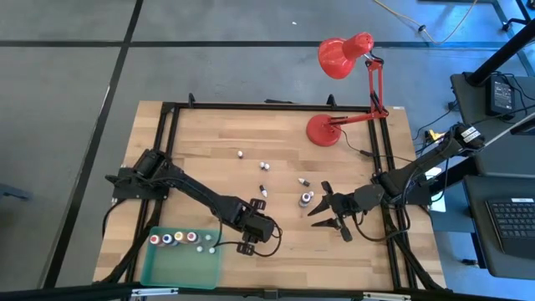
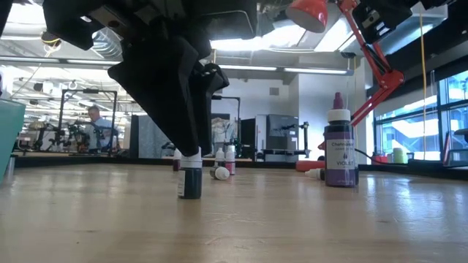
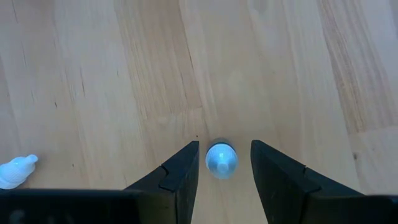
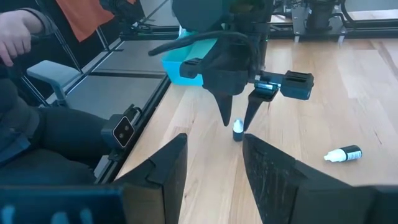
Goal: Pick & Place food coloring
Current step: Put the black food coloring into the blue bin
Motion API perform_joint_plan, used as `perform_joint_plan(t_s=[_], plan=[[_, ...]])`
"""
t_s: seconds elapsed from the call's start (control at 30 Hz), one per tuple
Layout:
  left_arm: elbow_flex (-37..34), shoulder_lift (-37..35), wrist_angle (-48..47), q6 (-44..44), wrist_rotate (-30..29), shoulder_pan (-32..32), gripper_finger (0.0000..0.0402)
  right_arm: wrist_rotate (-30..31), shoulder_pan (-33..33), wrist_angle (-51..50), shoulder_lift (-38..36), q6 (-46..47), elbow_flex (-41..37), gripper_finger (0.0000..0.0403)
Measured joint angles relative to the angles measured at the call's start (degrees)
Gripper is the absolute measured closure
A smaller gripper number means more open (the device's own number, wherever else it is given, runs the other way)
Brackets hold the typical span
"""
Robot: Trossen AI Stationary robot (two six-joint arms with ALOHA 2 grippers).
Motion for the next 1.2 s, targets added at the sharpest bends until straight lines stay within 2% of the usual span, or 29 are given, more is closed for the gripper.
perform_joint_plan(t_s=[0.7,0.83,1.07,1.2], plan=[[0.0,0.7,-0.9,-0.9,0.5,0.0,0.0262,0.0,0.0,-0.2,0.0,0.0,0.0,0.0246],[0.0,0.7,-0.9,-0.9,0.7,0.0,0.0281,0.0,0.0,-0.2,0.0,0.0,0.0,0.0246],[0.0,0.7,-0.8,-0.9,0.8,0.0,0.034,0.0,0.0,-0.2,0.0,0.0,0.0,0.0246],[0.0,0.3,-1.5,-0.9,1.0,-0.1,0.035,0.0,0.0,-0.2,0.0,-0.2,0.0,0.0246]])
